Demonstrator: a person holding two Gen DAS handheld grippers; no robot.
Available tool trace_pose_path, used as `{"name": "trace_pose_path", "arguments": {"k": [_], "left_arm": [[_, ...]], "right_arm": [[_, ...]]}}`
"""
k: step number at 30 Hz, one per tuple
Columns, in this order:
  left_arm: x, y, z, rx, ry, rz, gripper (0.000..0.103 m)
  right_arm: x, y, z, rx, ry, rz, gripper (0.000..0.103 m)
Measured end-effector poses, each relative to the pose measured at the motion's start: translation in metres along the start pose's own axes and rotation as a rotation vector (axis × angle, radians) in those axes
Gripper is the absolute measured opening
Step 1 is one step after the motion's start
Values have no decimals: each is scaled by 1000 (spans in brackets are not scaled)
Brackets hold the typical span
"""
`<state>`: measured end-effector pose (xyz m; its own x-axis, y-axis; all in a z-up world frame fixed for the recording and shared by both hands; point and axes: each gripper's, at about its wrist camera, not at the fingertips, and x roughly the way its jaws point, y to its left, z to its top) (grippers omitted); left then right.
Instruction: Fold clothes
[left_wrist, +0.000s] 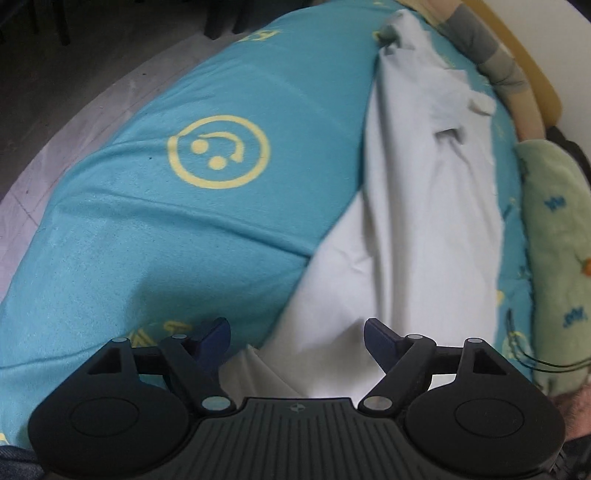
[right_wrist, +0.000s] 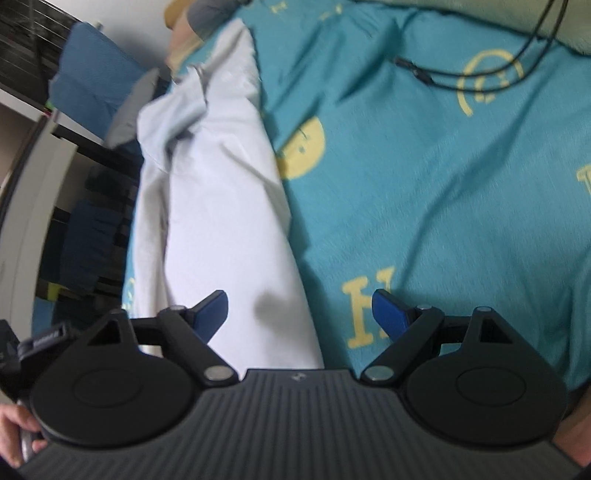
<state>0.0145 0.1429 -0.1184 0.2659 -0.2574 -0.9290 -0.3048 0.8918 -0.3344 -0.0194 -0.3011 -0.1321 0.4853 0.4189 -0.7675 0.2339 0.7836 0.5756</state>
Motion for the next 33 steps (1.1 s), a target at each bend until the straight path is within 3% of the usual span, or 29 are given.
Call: {"name": "trace_pose_path", "arguments": {"k": [3, 7, 9, 11, 13, 14, 15, 20, 25, 29, 33], "left_arm": [[12, -21, -7, 125, 36, 68, 82], [21, -41, -22, 289, 165, 69, 76], [21, -46, -31, 332, 225, 71, 65], [19, -49, -39, 345, 277, 44, 33], [15, -50, -45, 353, 330, -30, 13], [7, -53, -47, 368, 310, -59, 11], [-3, -53, -47, 366, 287, -95, 11], [-76, -35, -34, 226, 146, -358, 8], [-144, -14, -33, 76, -3, -582, 8], [-174, -12, -51, 6, -70, -666, 8], [-182, 9, -97, -38, -71, -656, 8]], "right_arm": [[4, 1, -3, -5, 38, 4, 85], [8, 20, -20, -59, 185, 64, 85], [10, 35, -33, -121, 251, 72, 82], [12, 50, -48, -185, 298, 66, 67], [11, 63, -60, -262, 310, 30, 61], [10, 68, -65, -296, 314, 13, 26], [6, 68, -62, -268, 304, 17, 10], [-52, 80, -44, -277, 190, 69, 10], [-140, 99, -17, -276, -23, 151, 10], [-190, 116, -25, -317, -135, 212, 10], [-214, 115, -58, -342, -177, 214, 10]]}}
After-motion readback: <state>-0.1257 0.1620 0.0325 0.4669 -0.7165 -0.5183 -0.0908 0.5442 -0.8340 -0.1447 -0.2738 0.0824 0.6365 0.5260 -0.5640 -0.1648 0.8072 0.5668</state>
